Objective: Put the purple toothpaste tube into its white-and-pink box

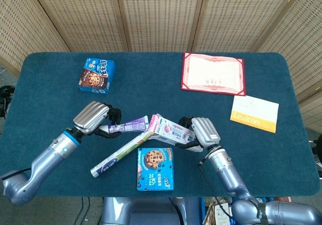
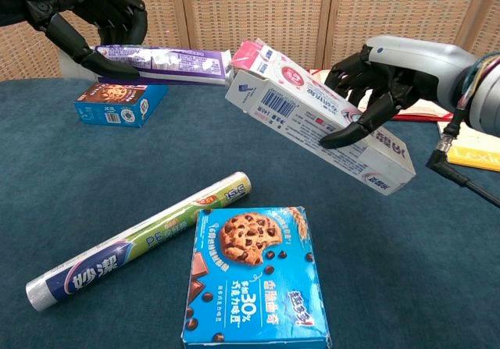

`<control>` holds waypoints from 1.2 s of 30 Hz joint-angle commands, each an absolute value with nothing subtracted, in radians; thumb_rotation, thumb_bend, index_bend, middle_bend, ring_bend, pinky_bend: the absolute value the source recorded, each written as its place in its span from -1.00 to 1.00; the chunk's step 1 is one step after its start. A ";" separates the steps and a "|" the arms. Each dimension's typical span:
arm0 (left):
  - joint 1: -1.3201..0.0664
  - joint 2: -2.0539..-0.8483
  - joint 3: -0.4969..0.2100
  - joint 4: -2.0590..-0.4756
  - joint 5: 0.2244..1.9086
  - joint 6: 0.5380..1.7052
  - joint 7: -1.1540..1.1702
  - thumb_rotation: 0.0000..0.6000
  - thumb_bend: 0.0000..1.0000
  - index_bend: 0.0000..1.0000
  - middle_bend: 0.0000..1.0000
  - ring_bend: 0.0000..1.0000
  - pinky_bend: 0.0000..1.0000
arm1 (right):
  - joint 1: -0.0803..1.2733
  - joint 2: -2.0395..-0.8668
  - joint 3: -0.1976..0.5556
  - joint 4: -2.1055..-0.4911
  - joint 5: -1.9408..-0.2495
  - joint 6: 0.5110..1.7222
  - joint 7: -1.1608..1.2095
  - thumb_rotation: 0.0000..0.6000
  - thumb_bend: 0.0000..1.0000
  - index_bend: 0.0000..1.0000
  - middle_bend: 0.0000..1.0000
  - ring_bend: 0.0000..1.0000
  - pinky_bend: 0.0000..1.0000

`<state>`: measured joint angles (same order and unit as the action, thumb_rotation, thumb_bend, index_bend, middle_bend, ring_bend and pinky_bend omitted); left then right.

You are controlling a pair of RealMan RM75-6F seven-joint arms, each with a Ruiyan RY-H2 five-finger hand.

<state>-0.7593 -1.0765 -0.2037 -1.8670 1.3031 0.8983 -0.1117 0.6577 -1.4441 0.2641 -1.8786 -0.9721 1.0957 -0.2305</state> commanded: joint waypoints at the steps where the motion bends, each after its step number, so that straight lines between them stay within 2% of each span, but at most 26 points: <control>1: -0.764 -1.072 -0.208 -1.873 1.299 0.892 -0.114 1.00 -0.30 0.75 0.32 0.08 0.04 | 0.659 -1.445 0.263 -1.880 -0.974 1.097 -0.232 1.00 -0.84 0.40 0.16 -0.07 0.07; 15: -0.809 -1.083 -0.210 -1.898 1.214 0.836 -0.038 1.00 -0.30 0.75 0.32 0.08 0.04 | 0.667 -1.452 0.262 -1.891 -0.969 1.099 -0.231 1.00 -0.84 0.40 0.16 -0.07 0.07; 36: -0.859 -1.106 -0.222 -1.933 1.122 0.834 0.073 1.00 -0.30 0.75 0.32 0.08 0.04 | 0.675 -1.454 0.259 -1.901 -0.968 1.100 -0.229 1.00 -0.84 0.40 0.16 -0.07 0.07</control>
<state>-0.8538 -1.1042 -0.2220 -1.9297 1.1310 0.8354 0.0634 0.6743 -1.4537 0.2590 -1.9009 -0.9674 1.1002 -0.2288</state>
